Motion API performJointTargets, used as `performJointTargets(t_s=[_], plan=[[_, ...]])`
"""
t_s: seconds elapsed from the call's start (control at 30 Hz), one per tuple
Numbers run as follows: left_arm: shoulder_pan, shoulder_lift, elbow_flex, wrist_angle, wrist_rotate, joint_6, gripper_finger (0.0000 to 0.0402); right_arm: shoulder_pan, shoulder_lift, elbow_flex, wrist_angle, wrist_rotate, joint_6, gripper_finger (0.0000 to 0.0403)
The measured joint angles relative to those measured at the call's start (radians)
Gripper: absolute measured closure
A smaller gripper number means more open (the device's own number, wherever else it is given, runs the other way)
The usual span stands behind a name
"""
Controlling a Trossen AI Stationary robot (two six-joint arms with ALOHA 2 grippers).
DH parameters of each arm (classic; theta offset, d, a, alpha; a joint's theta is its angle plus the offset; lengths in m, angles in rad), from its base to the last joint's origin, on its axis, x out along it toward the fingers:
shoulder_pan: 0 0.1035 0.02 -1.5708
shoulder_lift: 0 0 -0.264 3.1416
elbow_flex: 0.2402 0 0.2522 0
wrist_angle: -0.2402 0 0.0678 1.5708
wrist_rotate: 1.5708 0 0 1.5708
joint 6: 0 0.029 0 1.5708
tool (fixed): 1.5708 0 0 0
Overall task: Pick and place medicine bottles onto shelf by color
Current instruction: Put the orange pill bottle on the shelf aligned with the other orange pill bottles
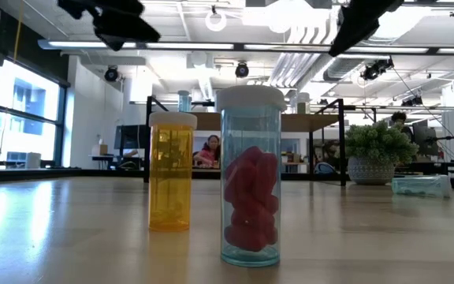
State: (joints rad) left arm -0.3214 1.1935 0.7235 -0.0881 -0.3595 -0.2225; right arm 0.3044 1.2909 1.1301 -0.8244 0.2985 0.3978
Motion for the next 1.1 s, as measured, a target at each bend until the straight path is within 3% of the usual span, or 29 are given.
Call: performJointTargets(t_s=[0.2,0.53,0.7,0.87,1.1], plan=[[-0.063,-0.049,-0.003,-0.136,-0.002,-0.071,0.0158,0.077,0.094,0.0,0.101,0.0,-0.062,0.024],[-0.199,-0.062,-0.003,-0.339,-0.003,-0.329,0.0158,0.117,0.208,-0.001,0.306,-0.005,-0.224,0.024],[-0.27,-0.06,-0.002,-0.383,-0.007,-0.433,0.0158,0.109,0.233,-0.001,0.425,-0.079,-0.31,0.024],[-0.344,-0.06,-0.004,-0.387,-0.061,-0.502,0.0158,0.108,0.27,0.0,0.525,-0.188,-0.356,0.024],[-0.413,-0.055,-0.005,-0.386,-0.211,-0.508,0.0158,0.109,0.363,0.0,0.669,-0.252,-0.436,0.024]])
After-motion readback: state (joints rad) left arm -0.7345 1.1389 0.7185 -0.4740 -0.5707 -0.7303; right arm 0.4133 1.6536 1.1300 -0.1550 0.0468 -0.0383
